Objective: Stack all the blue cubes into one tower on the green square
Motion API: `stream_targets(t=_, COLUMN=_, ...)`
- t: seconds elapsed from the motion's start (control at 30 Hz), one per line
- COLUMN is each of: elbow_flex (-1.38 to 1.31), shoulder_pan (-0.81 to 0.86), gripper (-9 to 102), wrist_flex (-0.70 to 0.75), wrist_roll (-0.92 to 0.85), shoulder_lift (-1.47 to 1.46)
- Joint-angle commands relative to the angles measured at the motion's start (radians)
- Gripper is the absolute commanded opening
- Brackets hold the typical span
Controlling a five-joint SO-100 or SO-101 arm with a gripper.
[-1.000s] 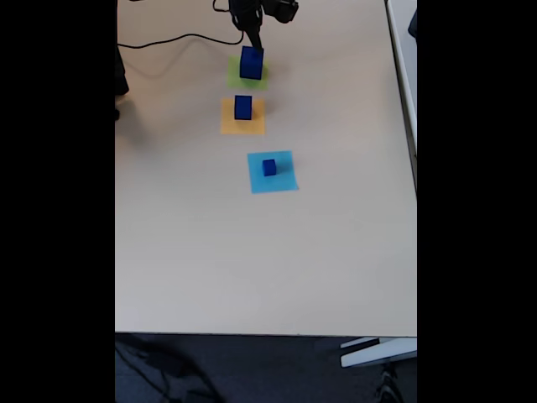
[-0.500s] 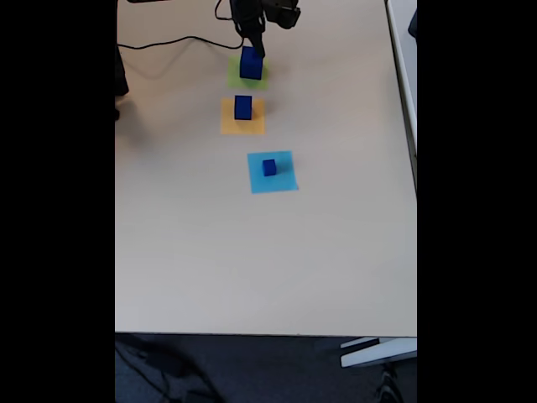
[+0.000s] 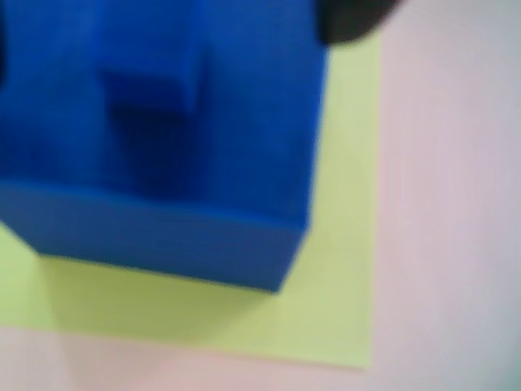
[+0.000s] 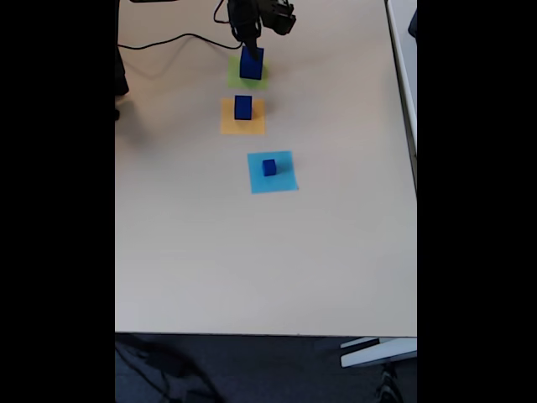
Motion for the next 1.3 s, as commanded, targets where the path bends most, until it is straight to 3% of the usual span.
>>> stream_targets(t=0.0, elbow_flex=-0.003, shoulder_pan=-0.003, gripper=20, wrist_flex=-0.014, wrist_roll=-0.008, shoulder_lift=0.017)
stream_targets(t=1.27, elbow_flex=0.038, shoulder_pan=0.014, gripper=10, wrist_flex=-0.063, wrist_roll=-0.006, shoulder_lift=0.009)
